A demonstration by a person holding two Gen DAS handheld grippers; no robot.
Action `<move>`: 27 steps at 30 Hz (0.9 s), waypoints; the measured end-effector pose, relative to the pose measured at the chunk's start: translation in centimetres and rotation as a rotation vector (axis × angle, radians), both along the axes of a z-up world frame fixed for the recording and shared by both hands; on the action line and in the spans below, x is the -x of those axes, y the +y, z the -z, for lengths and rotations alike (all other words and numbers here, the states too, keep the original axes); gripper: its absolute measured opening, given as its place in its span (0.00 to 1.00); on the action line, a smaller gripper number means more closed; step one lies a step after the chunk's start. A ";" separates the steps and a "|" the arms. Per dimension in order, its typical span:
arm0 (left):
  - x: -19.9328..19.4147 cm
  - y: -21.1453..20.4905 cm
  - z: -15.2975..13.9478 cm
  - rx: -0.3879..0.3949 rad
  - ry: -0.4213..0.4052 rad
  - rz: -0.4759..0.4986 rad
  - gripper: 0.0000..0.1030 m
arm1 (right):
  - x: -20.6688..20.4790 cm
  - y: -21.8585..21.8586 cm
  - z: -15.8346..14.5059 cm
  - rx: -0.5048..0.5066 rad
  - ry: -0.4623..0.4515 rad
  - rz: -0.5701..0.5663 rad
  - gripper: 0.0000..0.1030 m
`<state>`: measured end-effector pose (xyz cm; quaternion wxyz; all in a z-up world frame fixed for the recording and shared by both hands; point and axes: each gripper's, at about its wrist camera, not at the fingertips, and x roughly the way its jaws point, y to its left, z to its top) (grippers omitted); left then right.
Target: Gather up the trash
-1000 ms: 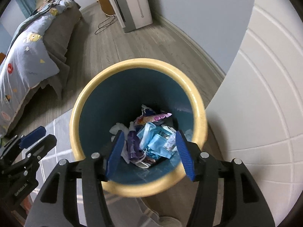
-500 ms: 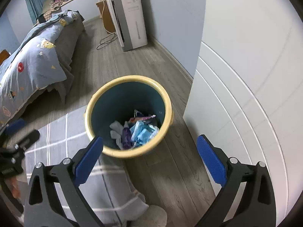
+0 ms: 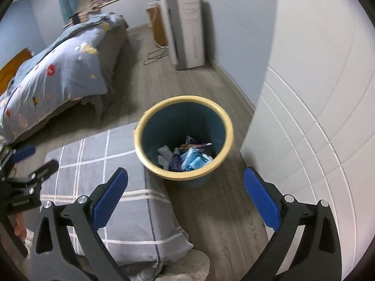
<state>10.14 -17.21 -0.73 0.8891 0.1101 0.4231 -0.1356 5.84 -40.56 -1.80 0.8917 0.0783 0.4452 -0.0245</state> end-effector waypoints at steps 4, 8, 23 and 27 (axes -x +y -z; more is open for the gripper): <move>0.0 0.4 -0.2 0.015 -0.007 0.007 0.95 | -0.4 1.0 0.3 0.011 0.022 -0.041 0.94; -0.3 0.8 -0.2 0.029 0.000 -0.007 0.95 | -0.5 1.3 0.4 0.014 0.033 -0.043 0.94; -0.3 0.9 -0.4 0.038 0.011 -0.004 0.95 | -0.5 1.3 0.5 0.011 0.032 -0.041 0.94; -0.3 0.9 -0.3 0.039 0.015 0.000 0.95 | -0.5 1.3 0.5 0.011 0.031 -0.042 0.94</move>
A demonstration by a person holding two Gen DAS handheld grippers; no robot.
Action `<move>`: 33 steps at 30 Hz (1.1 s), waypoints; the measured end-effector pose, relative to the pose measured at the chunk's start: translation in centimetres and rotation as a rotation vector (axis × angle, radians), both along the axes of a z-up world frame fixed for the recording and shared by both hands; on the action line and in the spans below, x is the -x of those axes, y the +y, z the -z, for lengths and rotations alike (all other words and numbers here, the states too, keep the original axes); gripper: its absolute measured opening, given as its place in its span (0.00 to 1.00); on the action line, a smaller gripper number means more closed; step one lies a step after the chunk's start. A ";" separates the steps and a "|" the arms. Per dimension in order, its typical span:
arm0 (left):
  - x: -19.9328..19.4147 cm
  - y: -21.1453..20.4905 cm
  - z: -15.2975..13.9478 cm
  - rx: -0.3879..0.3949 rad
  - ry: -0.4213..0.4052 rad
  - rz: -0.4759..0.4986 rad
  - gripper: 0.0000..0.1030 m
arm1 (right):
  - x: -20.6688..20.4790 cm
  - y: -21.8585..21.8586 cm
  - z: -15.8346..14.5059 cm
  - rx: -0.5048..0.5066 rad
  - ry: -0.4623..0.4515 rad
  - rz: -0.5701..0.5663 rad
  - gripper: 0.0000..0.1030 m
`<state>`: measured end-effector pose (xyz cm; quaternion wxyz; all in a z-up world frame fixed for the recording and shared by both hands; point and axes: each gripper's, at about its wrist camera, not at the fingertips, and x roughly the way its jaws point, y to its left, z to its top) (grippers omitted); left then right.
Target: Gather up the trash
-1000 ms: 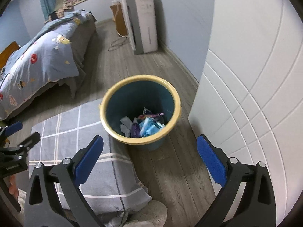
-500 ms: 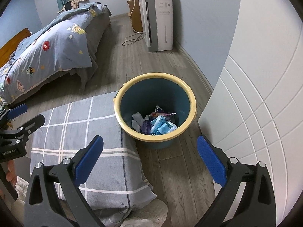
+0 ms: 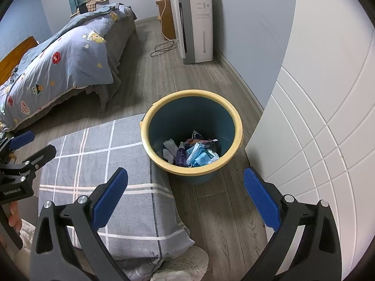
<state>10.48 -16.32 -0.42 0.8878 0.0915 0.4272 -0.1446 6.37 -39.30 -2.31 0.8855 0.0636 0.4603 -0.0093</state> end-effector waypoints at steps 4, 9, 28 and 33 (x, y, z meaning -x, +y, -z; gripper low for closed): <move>0.0 0.0 0.0 -0.002 0.000 0.001 0.95 | 0.0 0.0 0.0 -0.001 0.001 0.002 0.94; 0.0 0.0 0.0 0.000 0.001 0.001 0.95 | 0.0 -0.1 0.0 -0.003 0.001 0.003 0.94; 0.1 0.2 0.3 0.001 0.006 0.004 0.95 | -0.1 -0.1 0.0 -0.002 0.002 0.002 0.94; 0.1 0.2 0.4 0.000 0.009 0.007 0.95 | -0.1 -0.2 0.0 -0.002 0.003 0.002 0.94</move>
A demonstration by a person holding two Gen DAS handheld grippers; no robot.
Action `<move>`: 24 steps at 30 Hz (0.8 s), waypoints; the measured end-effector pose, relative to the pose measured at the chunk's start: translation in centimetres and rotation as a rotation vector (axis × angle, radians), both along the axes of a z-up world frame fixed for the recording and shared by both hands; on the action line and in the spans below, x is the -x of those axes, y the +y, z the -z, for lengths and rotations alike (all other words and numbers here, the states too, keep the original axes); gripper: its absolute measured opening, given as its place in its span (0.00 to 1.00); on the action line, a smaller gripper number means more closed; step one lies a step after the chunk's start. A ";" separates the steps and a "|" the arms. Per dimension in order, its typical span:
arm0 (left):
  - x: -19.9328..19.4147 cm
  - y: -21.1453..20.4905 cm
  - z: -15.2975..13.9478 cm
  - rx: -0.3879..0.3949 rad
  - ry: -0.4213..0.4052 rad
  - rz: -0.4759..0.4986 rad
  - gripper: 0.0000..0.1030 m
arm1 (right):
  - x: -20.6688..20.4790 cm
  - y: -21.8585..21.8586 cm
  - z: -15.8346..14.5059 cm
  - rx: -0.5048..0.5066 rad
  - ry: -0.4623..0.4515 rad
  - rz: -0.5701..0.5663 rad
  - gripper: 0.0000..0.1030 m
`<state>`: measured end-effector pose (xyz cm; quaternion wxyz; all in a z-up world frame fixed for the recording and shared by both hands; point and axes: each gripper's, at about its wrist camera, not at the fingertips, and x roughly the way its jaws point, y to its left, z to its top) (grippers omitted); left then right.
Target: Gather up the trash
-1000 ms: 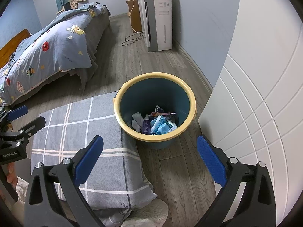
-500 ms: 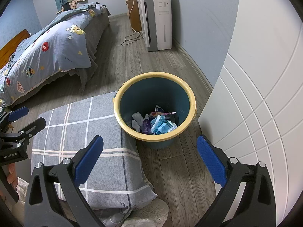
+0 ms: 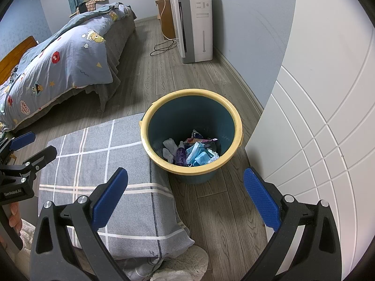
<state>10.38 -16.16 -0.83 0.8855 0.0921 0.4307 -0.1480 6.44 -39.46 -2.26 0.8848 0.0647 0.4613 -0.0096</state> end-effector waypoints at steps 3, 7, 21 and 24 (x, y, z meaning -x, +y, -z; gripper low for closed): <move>0.0 0.0 0.0 0.000 0.000 0.001 0.95 | 0.0 0.0 0.0 0.000 0.000 0.001 0.94; 0.0 -0.1 0.1 0.001 0.000 -0.001 0.95 | 0.0 0.0 0.0 -0.001 0.001 0.001 0.94; 0.1 -0.3 0.1 -0.001 0.002 0.000 0.95 | 0.0 0.0 -0.1 0.000 0.001 0.001 0.94; 0.2 -0.4 0.3 0.000 0.004 0.003 0.95 | 0.0 0.0 -0.1 0.000 0.001 0.000 0.94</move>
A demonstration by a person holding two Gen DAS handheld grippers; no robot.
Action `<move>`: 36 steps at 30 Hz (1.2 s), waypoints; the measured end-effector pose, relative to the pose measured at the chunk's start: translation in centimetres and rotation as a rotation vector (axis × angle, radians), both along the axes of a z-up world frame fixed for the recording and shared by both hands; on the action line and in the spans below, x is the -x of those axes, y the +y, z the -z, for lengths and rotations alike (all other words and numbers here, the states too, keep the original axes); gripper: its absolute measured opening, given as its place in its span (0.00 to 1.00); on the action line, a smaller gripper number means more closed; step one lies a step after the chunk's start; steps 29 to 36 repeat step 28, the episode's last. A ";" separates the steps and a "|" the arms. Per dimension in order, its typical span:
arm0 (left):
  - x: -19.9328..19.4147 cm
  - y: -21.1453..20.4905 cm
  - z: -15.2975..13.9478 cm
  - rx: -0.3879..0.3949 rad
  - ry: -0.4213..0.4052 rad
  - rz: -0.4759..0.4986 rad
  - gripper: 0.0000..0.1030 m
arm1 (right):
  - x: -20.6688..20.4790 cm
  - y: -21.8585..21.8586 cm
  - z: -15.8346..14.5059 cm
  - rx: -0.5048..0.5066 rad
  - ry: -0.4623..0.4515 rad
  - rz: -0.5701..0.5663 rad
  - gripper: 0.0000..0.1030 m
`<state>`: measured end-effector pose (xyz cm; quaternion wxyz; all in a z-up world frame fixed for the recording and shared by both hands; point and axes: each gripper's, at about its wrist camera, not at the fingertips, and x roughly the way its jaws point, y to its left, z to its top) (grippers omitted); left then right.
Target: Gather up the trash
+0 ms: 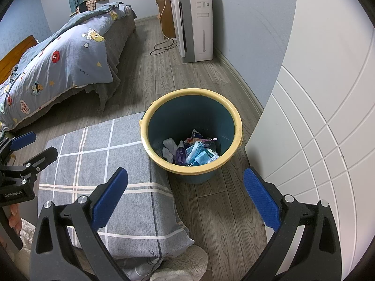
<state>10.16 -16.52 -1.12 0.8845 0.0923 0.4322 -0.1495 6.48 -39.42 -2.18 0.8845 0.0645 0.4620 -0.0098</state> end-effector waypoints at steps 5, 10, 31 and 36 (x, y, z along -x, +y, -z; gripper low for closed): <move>0.0 0.0 0.0 0.001 0.001 -0.001 0.95 | 0.0 0.0 0.0 0.000 0.000 0.001 0.94; 0.0 -0.1 0.0 -0.007 -0.007 -0.003 0.95 | 0.0 0.0 0.0 0.000 0.000 0.000 0.94; 0.2 0.5 -0.6 0.028 0.020 0.027 0.95 | 0.0 -0.3 0.4 0.018 0.022 0.030 0.95; 0.2 0.5 -0.6 0.028 0.020 0.027 0.95 | 0.0 -0.3 0.4 0.018 0.022 0.030 0.95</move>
